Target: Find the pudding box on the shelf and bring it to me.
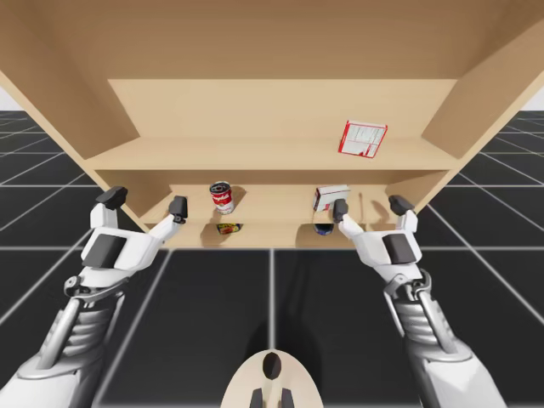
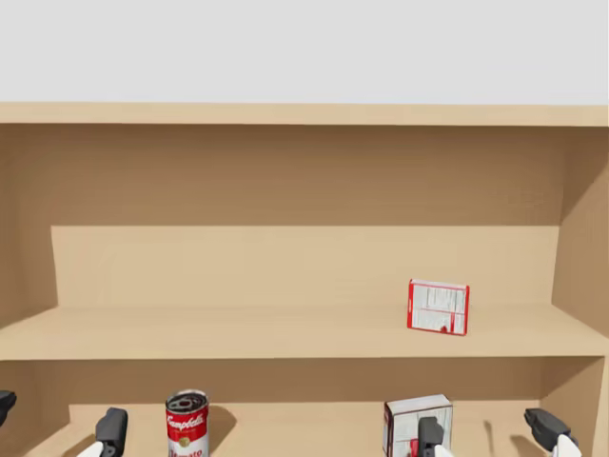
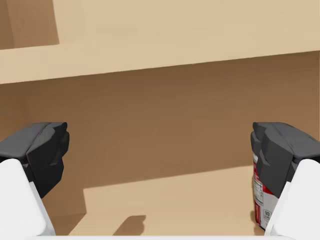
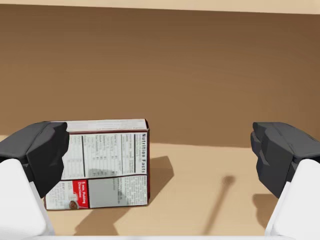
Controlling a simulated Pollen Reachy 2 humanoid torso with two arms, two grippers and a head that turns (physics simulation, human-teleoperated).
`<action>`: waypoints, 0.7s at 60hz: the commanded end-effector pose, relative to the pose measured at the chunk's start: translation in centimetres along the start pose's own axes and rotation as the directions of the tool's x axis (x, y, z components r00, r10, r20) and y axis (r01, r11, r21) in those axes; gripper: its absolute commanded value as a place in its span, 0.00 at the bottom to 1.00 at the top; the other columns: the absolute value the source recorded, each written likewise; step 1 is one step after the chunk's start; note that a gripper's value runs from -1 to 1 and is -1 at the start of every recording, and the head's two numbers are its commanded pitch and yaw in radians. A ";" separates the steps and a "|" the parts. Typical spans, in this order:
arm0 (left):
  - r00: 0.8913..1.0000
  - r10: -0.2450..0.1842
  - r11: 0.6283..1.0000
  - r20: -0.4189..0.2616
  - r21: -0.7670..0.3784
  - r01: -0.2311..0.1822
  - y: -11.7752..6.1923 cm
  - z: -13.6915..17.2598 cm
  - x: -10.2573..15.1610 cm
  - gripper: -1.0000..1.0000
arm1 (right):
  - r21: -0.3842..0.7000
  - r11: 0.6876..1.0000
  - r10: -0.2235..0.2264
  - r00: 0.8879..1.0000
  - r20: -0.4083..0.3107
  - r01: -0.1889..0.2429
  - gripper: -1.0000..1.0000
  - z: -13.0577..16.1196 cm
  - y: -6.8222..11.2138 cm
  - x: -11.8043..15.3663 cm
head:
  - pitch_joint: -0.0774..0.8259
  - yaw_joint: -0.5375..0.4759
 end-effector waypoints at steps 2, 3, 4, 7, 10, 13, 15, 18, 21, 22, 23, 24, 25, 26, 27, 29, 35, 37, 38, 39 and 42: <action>1.000 -0.003 1.000 -0.002 0.002 0.003 0.0 0.0 0.0 0.00 | -0.018 1.000 -0.014 1.000 0.013 0.014 0.00 0.2 0.0 0.3 | 0.11 0.51; 1.000 -0.003 1.000 -0.002 0.003 0.003 0.0 0.0 0.0 0.00 | -0.019 1.000 -0.016 1.000 0.015 0.017 0.00 0.2 0.0 0.3 | 0.11 0.51; 1.000 -0.003 1.000 -0.002 0.004 0.003 0.0 0.0 0.0 0.00 | -0.017 1.000 -0.020 1.000 0.015 0.021 0.00 0.2 0.0 0.3 | 0.11 0.51; 1.000 -0.001 1.000 -0.001 0.005 0.001 0.0 0.0 0.0 0.00 | -0.022 0.999 -0.027 1.000 0.013 0.028 0.00 0.1 -0.1 0.3 | 0.14 0.51; 1.000 -0.001 1.000 -0.001 0.006 0.001 0.1 0.0 0.0 0.00 | -0.028 0.999 -0.030 1.000 0.001 0.030 0.00 -0.1 -0.2 0.1 | 0.18 0.51; 1.000 -0.002 1.000 -0.002 0.008 0.002 0.1 0.0 0.0 0.00 | -0.026 0.999 -0.027 1.000 0.001 0.027 0.00 -0.1 -0.2 0.1 | 0.22 0.51; 1.000 -0.001 1.000 -0.002 0.009 0.001 0.1 0.0 0.0 0.00 | -0.027 0.999 -0.024 1.000 0.002 0.024 0.00 -0.1 -0.2 0.1 | 0.23 0.50; 1.000 0.000 1.000 -0.001 0.012 0.000 0.2 0.0 0.0 0.00 | -0.028 0.999 -0.021 1.000 0.003 0.021 0.00 -0.1 -0.2 0.1 | 0.26 0.50; 1.000 -0.001 1.000 -0.001 0.013 0.001 0.2 0.0 0.1 0.00 | -0.028 1.000 -0.012 1.000 0.005 0.012 0.00 -0.2 -0.2 0.0 | 0.29 0.48; 1.000 -0.001 1.000 -0.002 0.014 0.001 0.2 -0.1 0.1 0.00 | -0.027 1.000 -0.012 1.000 0.003 0.012 0.00 -0.2 -0.2 0.0 | 0.30 0.48; 1.000 -0.001 1.000 -0.002 0.014 0.001 0.3 -0.1 0.1 0.00 | -0.026 1.000 -0.012 1.000 0.002 0.012 0.00 -0.2 -0.2 -0.1 | 0.32 0.46; 1.000 -0.001 1.000 -0.002 0.014 0.001 0.3 -0.1 0.0 0.00 | -0.026 1.000 -0.012 1.000 0.002 0.012 0.00 -0.2 -0.1 -0.1 | 0.32 0.46; 1.000 -0.001 1.000 -0.003 0.015 0.001 0.3 -0.1 0.0 0.00 | -0.026 1.000 -0.012 1.000 0.002 0.012 0.00 -0.2 -0.1 -0.1 | 0.33 0.45; 1.000 -0.001 1.000 -0.003 0.015 0.001 0.3 -0.1 0.0 0.00 | -0.026 1.000 -0.011 1.000 0.002 0.011 0.00 -0.2 -0.1 -0.1 | 0.34 0.44; 1.000 -0.002 1.000 -0.003 0.015 0.002 0.3 -0.1 0.0 0.00 | -0.027 1.000 -0.010 1.000 0.003 0.010 0.00 -0.2 -0.1 -0.1 | 0.36 0.43; 1.000 -0.001 1.000 -0.003 0.016 0.002 0.3 -0.1 0.0 0.00 | -0.028 1.000 -0.009 1.000 0.004 0.009 0.00 -0.2 -0.1 -0.1 | 0.37 0.42; 1.000 0.000 1.000 -0.002 0.016 0.000 0.3 0.0 0.1 0.00 | -0.028 1.000 -0.006 1.000 0.004 0.006 0.00 -0.2 -0.2 -0.1 | 0.44 0.37; 1.000 0.001 1.000 -0.002 0.015 -0.001 0.3 -0.1 0.1 0.00 | -0.028 1.000 -0.006 1.000 0.005 0.006 0.00 -0.2 -0.2 -0.1 | 0.46 0.35; 1.000 0.001 1.000 -0.002 0.015 -0.001 0.3 -0.1 0.1 0.00 | -0.028 1.000 -0.005 1.000 0.005 0.005 0.00 -0.3 -0.1 -0.1 | 0.47 0.34; 1.000 0.001 1.000 -0.002 0.015 -0.001 0.3 -0.1 0.1 0.00 | -0.028 1.000 -0.004 1.000 0.005 0.004 0.00 -0.3 -0.1 -0.1 | 0.47 0.34; 1.000 0.001 1.000 -0.001 0.015 -0.001 0.3 -0.1 0.1 0.00 | -0.027 1.000 -0.001 1.000 0.005 0.001 0.00 -0.3 -0.1 -0.2 | 0.50 0.33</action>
